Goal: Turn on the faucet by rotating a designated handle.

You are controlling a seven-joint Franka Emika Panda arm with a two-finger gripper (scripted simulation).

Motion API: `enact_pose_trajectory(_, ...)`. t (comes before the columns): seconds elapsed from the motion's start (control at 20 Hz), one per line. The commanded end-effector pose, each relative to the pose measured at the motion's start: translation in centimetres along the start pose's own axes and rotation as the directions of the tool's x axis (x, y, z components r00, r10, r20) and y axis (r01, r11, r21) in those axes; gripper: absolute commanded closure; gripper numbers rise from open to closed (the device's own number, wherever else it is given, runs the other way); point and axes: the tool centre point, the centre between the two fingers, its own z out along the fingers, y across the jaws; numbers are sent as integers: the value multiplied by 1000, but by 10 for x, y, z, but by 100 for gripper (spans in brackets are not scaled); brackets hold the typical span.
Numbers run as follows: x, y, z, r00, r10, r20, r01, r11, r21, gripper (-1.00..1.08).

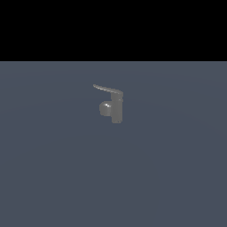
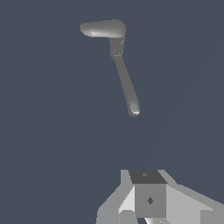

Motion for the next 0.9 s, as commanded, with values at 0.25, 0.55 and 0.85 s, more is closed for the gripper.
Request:
enact_pose_trajectory(0.25, 24, -35, 30, 988, 156, 0, -156, 988, 0, 108)
enact_pose_trajectory(0.55, 47, -59, 54, 961, 276, 0, -276, 961, 0, 108)
enact_pose_trajectory(0.85, 73, -80, 77, 921, 390, 1, -390, 921, 0, 108)
